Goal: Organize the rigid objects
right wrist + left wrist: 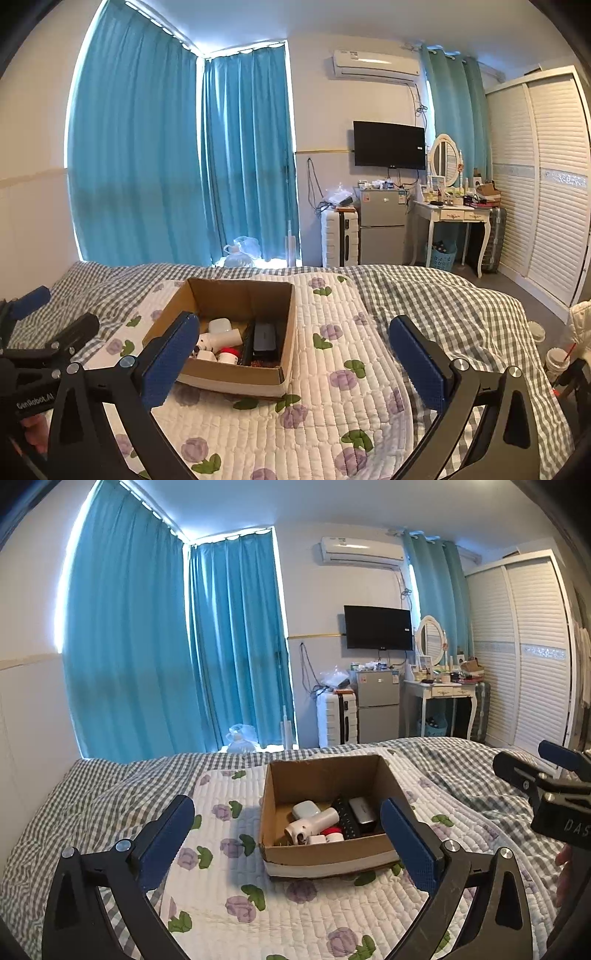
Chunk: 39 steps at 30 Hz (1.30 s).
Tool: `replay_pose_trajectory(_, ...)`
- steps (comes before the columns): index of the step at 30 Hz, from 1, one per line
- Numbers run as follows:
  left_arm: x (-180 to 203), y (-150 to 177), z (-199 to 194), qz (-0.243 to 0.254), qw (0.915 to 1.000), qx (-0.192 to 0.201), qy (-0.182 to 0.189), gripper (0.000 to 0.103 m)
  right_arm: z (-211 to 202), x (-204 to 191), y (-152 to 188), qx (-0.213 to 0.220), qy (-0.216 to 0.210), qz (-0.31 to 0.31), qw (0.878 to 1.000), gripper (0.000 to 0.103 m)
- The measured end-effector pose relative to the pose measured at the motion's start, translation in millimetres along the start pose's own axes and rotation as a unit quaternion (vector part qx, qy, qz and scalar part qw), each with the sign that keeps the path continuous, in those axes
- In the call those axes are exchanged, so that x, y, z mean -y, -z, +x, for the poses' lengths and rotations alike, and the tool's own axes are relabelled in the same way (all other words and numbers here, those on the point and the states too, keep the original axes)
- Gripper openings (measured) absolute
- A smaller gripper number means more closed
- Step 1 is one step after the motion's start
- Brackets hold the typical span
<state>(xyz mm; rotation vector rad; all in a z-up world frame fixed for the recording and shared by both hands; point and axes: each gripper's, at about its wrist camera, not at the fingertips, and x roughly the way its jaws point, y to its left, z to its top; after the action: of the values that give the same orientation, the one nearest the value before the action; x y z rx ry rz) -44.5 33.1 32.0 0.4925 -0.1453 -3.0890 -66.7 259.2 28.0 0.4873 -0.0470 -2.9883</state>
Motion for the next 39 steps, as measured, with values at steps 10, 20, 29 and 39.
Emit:
replay_pose_trajectory(10,-8,2,1,-0.012,0.9999,-0.003,-0.006,0.103,11,-7,10,-0.011,0.002,-0.018,1.000,0.103)
replay_pose_trajectory(20,-8,4,2,-0.011,0.9999,-0.007,-0.008,0.103,17,-9,16,-0.018,-0.003,-0.019,1.000,0.103)
replay_pose_trajectory(29,-9,6,1,-0.011,0.9998,-0.011,-0.012,0.103,21,-7,19,-0.023,-0.003,-0.015,1.000,0.103)
replay_pose_trajectory(39,-7,7,3,-0.012,0.9998,-0.015,-0.008,0.103,23,-9,22,-0.027,-0.003,-0.017,1.000,0.103)
